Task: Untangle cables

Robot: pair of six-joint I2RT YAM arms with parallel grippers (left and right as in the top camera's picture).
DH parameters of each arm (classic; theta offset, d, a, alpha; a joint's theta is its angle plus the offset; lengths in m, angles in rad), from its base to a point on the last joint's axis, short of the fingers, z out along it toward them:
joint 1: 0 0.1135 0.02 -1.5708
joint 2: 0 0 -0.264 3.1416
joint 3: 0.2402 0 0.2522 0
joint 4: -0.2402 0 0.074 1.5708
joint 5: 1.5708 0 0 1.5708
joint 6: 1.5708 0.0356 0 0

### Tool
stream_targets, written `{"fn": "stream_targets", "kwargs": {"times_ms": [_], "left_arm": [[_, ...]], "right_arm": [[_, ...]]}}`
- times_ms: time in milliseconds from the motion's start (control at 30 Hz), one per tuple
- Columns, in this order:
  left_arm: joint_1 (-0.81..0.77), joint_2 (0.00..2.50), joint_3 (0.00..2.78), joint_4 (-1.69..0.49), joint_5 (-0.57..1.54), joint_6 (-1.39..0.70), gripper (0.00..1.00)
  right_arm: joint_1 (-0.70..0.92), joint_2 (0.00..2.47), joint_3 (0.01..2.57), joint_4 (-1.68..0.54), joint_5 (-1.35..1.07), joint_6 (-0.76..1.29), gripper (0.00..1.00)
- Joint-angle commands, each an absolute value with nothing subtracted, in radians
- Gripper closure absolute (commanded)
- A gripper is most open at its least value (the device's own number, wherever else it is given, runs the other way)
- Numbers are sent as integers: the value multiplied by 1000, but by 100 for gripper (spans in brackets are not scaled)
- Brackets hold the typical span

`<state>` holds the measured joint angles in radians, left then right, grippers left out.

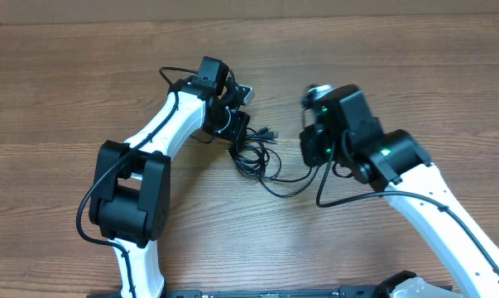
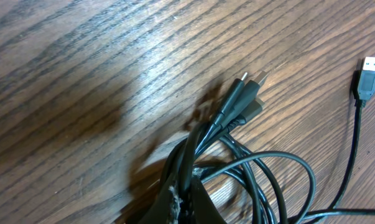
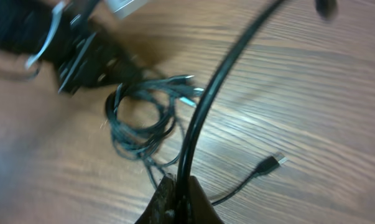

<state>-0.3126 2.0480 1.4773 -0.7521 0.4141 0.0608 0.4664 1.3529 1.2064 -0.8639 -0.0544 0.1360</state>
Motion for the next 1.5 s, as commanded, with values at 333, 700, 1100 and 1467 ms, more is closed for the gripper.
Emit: {"fn": "stream_targets", "kwargs": {"times_ms": [333, 700, 1100, 1467], "left_arm": [[-315, 2019, 1500, -752, 412, 64, 96], [-315, 2019, 1500, -752, 412, 64, 96], [-315, 2019, 1500, -752, 412, 64, 96], [-315, 2019, 1500, -752, 411, 64, 96]], "right_arm": [[385, 1338, 1223, -984, -14, 438, 96], [385, 1339, 998, -983, 183, 895, 96], [385, 1339, 855, -888, 130, 1006, 64], [385, 1339, 855, -807, 130, 953, 0]]}}
